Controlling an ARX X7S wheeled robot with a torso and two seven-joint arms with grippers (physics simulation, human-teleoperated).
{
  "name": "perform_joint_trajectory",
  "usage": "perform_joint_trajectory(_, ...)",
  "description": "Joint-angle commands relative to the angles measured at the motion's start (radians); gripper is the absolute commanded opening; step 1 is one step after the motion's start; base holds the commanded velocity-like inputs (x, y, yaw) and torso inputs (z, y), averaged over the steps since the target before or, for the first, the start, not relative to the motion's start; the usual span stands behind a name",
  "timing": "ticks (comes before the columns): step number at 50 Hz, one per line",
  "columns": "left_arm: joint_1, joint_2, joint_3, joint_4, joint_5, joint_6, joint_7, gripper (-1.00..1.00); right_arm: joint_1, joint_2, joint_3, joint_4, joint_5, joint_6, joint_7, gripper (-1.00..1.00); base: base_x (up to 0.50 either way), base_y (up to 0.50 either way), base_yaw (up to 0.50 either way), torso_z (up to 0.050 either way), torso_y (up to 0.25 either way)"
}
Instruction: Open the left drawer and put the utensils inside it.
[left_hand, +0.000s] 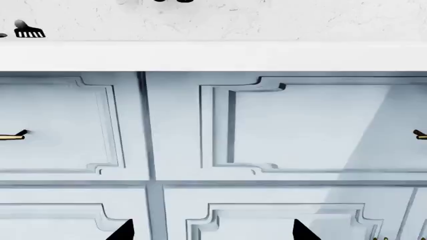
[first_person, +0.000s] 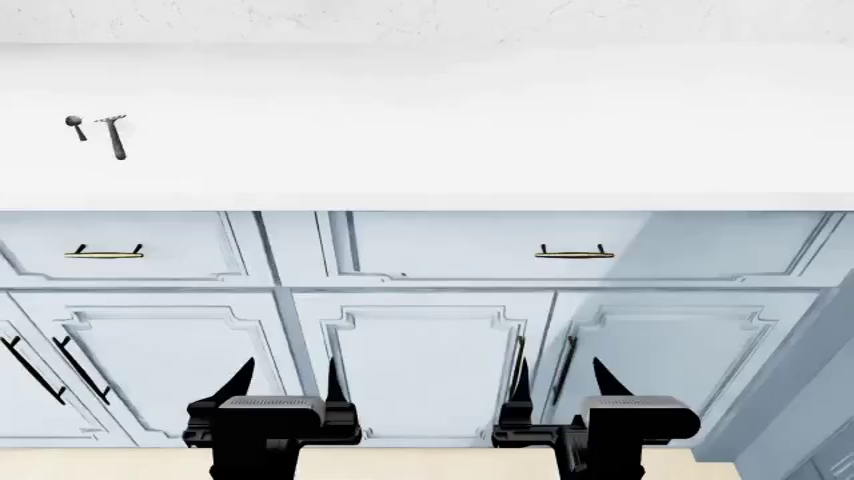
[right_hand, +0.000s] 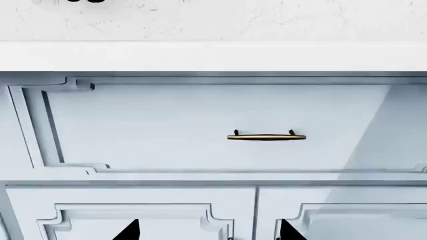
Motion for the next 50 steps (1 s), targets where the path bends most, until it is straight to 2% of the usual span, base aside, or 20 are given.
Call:
perform_joint_trajectory(1, 0.004, -0.016, 0.017, 0.006, -0.040, -0.012, 0.002, 1.00, 0.001, 0.016, -0.022, 0.004, 0.020, -0.003, 0.013, 1.00, 0.00, 0.00, 0.00, 0.000, 0.000)
perform_joint_trajectory(3, 0.005, -0.025, 0.027, 0.010, -0.049, -0.015, -0.008, 1.00, 0.002, 0.024, -0.032, 0.007, 0.029, -0.003, 0.022, 1.00, 0.00, 0.00, 0.00, 0.000, 0.000)
perform_joint_trajectory(4, 0.020, -0.031, 0.041, 0.002, -0.045, 0.029, 0.000, 1.00, 0.020, 0.019, -0.030, 0.046, 0.043, 0.025, 0.036, 1.00, 0.00, 0.00, 0.00, 0.000, 0.000)
perform_joint_trajectory(18, 0.032, -0.061, 0.075, 0.013, -0.086, 0.043, -0.012, 1.00, 0.012, 0.051, -0.071, 0.015, 0.083, 0.051, 0.066, 1.00, 0.00, 0.00, 0.00, 0.000, 0.000)
perform_joint_trajectory(23, 0.027, -0.066, 0.083, 0.020, -0.075, 0.014, -0.041, 1.00, 0.012, 0.059, -0.084, 0.014, 0.085, 0.047, 0.077, 1.00, 0.00, 0.00, 0.00, 0.050, 0.000)
perform_joint_trajectory(32, 0.028, -0.078, 0.099, 0.020, -0.081, 0.018, -0.056, 1.00, 0.011, 0.074, -0.098, -0.035, 0.094, 0.088, 0.101, 1.00, 0.00, 0.00, 0.50, 0.050, 0.000)
perform_joint_trajectory(34, 0.029, -0.081, 0.101, 0.023, -0.085, 0.017, -0.058, 1.00, 0.012, 0.073, -0.102, 0.008, 0.093, 0.046, 0.100, 1.00, 0.00, 0.00, 0.50, 0.050, 0.000)
perform_joint_trajectory(35, 0.029, -0.082, 0.102, 0.024, -0.085, 0.017, -0.061, 1.00, 0.011, 0.078, -0.104, -0.041, 0.097, 0.092, 0.104, 1.00, 0.00, 0.00, 0.50, 0.050, 0.000)
perform_joint_trajectory(37, 0.028, -0.085, 0.104, 0.026, -0.087, 0.015, -0.065, 1.00, 0.012, 0.078, -0.108, -0.001, 0.097, 0.052, 0.103, 1.00, 0.00, 0.00, 0.50, 0.050, 0.000)
perform_joint_trajectory(49, 0.026, -0.101, 0.111, 0.033, -0.102, 0.012, -0.085, 1.00, 0.016, 0.092, -0.133, -0.010, 0.104, 0.062, 0.115, 1.00, 0.00, 0.00, 0.50, 0.050, 0.000)
perform_joint_trajectory(50, 0.026, -0.102, 0.112, 0.033, -0.102, 0.014, -0.087, 1.00, 0.017, 0.097, -0.133, -0.052, 0.109, 0.104, 0.119, 1.00, 0.00, 0.00, 0.50, 0.050, 0.000)
